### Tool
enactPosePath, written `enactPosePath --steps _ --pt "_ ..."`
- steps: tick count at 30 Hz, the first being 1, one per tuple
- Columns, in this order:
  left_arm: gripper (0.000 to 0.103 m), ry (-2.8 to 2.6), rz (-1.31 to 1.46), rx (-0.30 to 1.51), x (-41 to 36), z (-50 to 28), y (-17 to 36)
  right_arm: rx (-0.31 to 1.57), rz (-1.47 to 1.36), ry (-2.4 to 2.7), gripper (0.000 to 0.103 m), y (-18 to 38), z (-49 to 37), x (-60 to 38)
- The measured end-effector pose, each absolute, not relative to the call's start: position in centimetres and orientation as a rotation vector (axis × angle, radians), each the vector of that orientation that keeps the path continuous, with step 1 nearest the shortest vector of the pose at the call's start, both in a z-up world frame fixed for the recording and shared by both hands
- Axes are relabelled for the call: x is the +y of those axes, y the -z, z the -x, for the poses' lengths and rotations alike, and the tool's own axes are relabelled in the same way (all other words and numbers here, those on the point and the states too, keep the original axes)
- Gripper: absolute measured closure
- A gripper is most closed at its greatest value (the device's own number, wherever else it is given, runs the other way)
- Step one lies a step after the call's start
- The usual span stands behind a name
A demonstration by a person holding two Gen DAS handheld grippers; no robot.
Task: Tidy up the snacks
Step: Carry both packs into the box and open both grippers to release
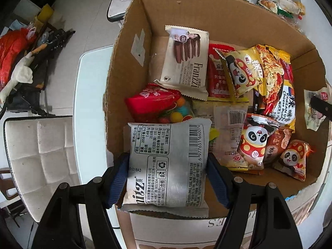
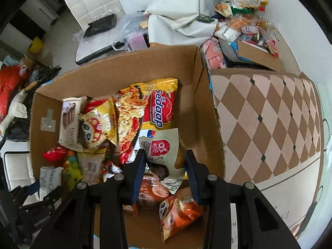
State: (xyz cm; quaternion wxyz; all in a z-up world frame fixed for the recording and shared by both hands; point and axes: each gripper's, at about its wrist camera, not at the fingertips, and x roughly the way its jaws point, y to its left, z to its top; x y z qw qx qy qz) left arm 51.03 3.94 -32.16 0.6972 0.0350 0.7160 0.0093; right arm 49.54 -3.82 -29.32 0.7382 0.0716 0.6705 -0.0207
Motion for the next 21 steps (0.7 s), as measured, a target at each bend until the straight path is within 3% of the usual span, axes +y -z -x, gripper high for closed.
enactPosePath --steps 3,4,5,8,21 --pt "0.032 -0.018 -0.061 1.616 3.8 -51.3 32.6 1.51 -0.156 0.069 0.054 30.4 -49.7 -4.1" --pt "0.032 -0.015 -0.047 1.63 3.8 -51.4 32.9 1.516 -0.159 0.074 0.037 30.6 -49.7 -4.2" --pt "0.03 -0.011 -0.037 1.635 3.8 -51.4 33.0 1.514 -0.164 0.073 0.026 30.7 -49.7 -4.3" --pt "0.02 -0.012 -0.031 1.614 3.9 -51.7 32.9 1.507 -0.17 0.056 0.019 30.5 -49.5 -4.0" --pt "0.02 -0.022 -0.015 1.514 3.6 -52.5 30.2 1.515 -0.15 0.01 0.011 29.8 -46.6 -2.1"
